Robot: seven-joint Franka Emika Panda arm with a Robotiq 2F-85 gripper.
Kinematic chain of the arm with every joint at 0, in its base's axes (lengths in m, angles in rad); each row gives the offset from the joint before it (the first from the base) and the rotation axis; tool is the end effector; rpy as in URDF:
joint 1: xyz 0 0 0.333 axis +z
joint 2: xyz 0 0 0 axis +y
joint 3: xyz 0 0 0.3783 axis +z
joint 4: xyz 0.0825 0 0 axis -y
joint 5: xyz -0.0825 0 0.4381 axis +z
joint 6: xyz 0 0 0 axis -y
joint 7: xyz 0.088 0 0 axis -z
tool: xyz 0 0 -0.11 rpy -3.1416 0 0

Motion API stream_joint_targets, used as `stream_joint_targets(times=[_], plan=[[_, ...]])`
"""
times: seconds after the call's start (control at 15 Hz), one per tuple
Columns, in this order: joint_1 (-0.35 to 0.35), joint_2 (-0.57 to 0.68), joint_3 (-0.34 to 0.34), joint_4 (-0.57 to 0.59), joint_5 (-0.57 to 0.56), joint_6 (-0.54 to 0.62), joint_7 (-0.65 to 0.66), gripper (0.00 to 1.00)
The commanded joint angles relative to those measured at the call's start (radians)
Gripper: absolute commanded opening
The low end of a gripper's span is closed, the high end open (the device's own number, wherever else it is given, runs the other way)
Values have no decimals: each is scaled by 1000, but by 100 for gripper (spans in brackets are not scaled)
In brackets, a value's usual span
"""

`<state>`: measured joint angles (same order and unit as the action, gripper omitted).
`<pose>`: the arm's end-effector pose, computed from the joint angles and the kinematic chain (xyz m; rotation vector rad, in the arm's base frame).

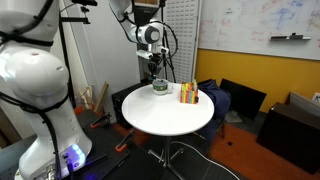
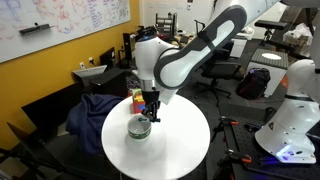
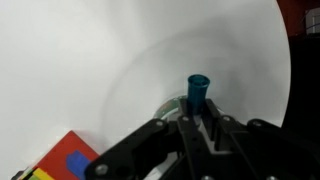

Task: Remove the marker from the mug cup and place it on the table

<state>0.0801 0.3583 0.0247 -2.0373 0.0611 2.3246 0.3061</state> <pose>0.6442 0.0685 0.2767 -3.0795 0.3807 0.1243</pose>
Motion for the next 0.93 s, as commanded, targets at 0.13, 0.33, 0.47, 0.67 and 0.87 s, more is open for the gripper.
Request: stream_joint_targets(times=[0.13, 0.33, 0.47, 0.67, 0.87], plan=[[35, -107, -20, -142, -38, 113, 101, 5], [40, -132, -22, -188, -48, 167, 143, 5], [40, -143, -23, -211, -53, 196, 163, 5], [42, -161, -27, -238, -62, 223, 196, 5], [43, -179, -32, -267, -70, 246, 232, 5]])
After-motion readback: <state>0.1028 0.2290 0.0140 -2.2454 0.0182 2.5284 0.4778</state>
